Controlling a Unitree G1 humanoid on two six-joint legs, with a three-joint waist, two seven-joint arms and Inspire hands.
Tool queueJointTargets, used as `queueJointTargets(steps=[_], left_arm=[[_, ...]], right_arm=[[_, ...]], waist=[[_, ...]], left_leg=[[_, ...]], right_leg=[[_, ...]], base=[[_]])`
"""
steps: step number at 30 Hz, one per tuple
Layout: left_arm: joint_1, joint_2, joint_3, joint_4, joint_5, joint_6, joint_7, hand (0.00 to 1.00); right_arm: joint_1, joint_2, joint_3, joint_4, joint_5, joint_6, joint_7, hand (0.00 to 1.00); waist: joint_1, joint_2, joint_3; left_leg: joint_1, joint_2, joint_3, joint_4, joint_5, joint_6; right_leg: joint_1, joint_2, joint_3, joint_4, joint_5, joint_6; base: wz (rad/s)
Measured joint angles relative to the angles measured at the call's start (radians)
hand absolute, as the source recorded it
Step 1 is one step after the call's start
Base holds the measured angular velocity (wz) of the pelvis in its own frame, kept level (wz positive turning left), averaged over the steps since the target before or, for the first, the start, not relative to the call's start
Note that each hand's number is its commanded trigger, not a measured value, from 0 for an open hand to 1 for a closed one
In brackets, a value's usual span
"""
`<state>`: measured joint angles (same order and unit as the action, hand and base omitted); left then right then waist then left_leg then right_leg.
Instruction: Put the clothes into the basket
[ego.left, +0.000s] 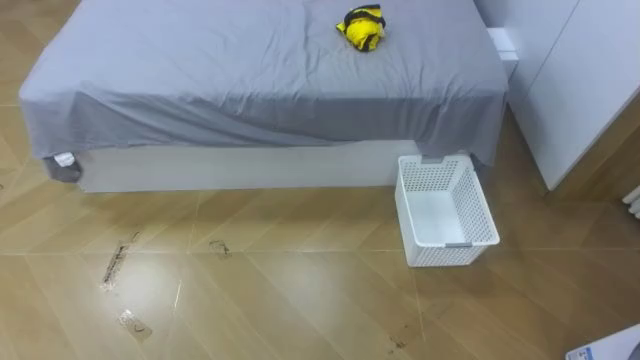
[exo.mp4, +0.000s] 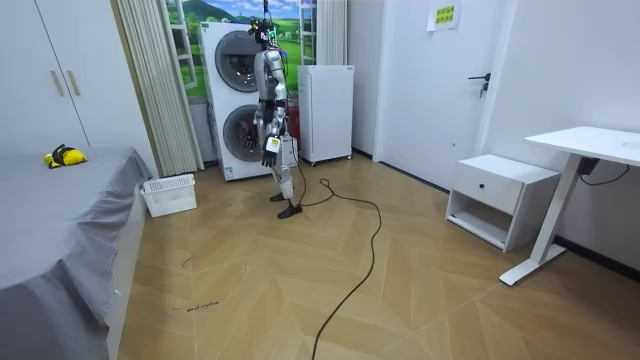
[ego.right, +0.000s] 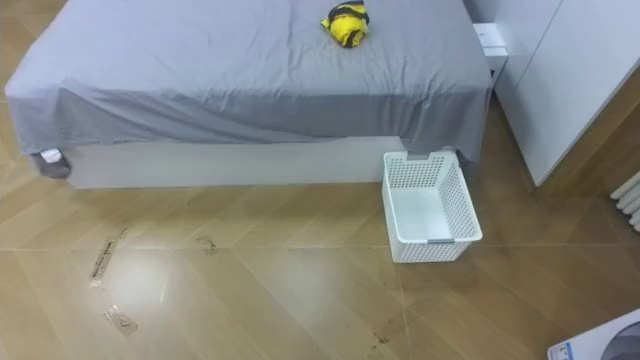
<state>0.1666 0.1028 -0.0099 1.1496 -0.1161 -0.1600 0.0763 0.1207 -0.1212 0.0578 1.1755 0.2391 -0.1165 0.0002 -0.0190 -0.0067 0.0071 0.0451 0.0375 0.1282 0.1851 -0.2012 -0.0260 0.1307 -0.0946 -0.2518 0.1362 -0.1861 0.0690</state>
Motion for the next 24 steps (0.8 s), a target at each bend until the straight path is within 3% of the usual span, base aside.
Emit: queueJointTargets(steps=[24], left_arm=[[-0.002, -0.001, -0.005, -0.002, -0.012, 0.0, -0.001, 0.0]], right_arm=[[0.006, 0.0, 0.001, -0.004, 0.032, 0.008, 0.038, 0.0]], waist=[[-0.001, 0.003, -0.0038]], left_leg=[[0.0, 0.0, 0.001, 0.003, 0.0, 0.0]], right_leg=[[0.002, 0.0, 0.0, 0.001, 0.0, 0.0]], base=[[0.0]])
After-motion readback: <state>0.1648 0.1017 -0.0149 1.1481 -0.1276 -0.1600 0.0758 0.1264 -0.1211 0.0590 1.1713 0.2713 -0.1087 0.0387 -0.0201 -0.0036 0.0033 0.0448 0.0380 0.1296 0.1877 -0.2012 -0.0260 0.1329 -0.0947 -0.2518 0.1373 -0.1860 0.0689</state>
